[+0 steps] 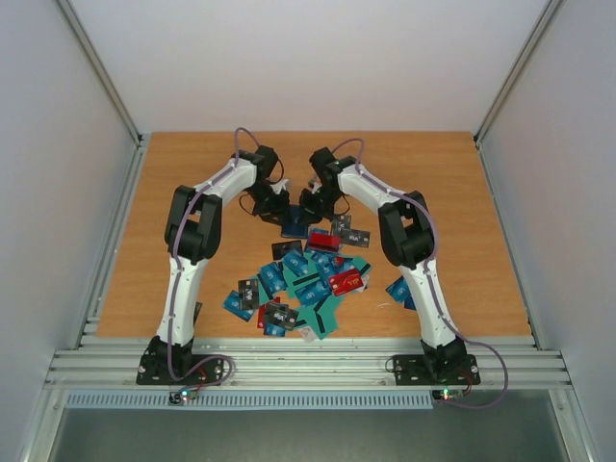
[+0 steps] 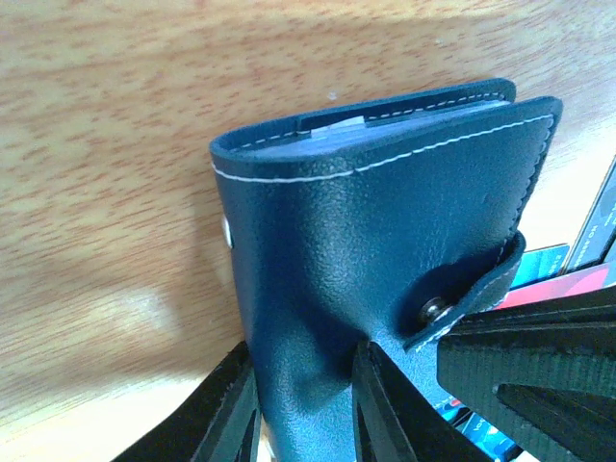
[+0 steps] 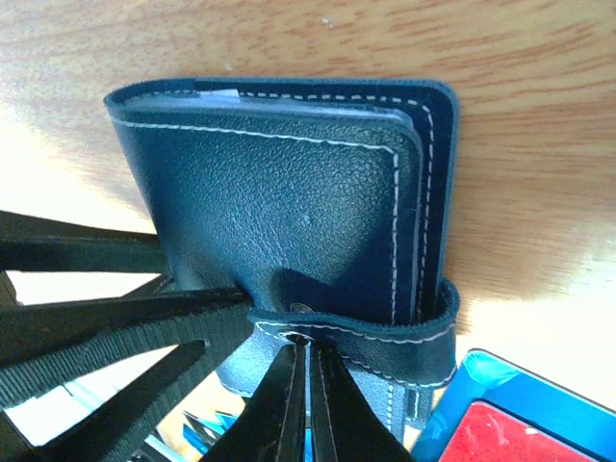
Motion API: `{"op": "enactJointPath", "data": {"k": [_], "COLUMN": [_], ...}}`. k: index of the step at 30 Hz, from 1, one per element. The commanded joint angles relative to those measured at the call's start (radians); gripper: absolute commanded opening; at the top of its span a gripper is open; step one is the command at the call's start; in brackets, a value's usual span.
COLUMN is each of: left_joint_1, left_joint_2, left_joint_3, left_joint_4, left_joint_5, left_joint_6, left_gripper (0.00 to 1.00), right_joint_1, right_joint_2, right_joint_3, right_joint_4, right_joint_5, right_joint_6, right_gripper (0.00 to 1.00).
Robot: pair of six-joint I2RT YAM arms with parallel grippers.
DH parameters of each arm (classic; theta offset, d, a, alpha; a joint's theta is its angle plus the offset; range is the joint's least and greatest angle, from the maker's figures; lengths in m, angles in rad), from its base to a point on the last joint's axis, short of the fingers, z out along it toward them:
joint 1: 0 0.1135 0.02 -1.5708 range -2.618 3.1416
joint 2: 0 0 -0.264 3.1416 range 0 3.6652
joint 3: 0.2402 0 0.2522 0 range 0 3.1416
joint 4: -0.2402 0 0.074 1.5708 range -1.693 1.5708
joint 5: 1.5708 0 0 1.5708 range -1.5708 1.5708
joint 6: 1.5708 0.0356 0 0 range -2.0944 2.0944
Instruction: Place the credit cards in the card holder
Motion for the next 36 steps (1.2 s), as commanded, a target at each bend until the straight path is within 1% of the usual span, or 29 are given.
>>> {"op": "enactJointPath", "data": {"k": [1,4,9,12,22,30,36], "left_joint_1": [-0.017,-0.020,-0.028,-0.032,-0.058,-0.080,-0.083], "left_joint_2": [0.065,0.077,0.086,0.086,0.070,0.028,-0.014], "left_joint_3": [0.009,0.026,0.032,0.029,0.008,-0.056,-0.103], "left_joint_4": [-0.012,-0.031,-0.040,-0.039,-0.034,-0.012,0.004], "left_joint_5": [-0.004,-0.003,0.006,0.010,0.035,0.048,0.077], "left_joint_6": [0.026,0.037,0.061,0.063,0.089,0.105,0.117], "left_gripper": [0.28,0.27,0.27,0.27,0.26,0.25,0.24], "right_joint_1": [0.007,0.007,0.004,-0.006,-0.030,-0.059,-0.063], "right_joint_2": [0.108,0.169,0.304,0.367,0.446,0.540,0.547], "right_joint_3": [0.116,0.229,0.466,0.550,0.604,0.682,0.701], "right_joint_4": [-0.086,-0.184,-0.364,-0.428,-0.496,-0.515,-0.527], "right_joint_5": [0.069,0.070,0.076,0.075,0.104,0.091,0.096], "right_joint_6": [0.021,0.038,0.070,0.096,0.214,0.360,0.435], "right_gripper": [0.04,0.04,0.04,0.05,0.04,0.03,0.02]}}
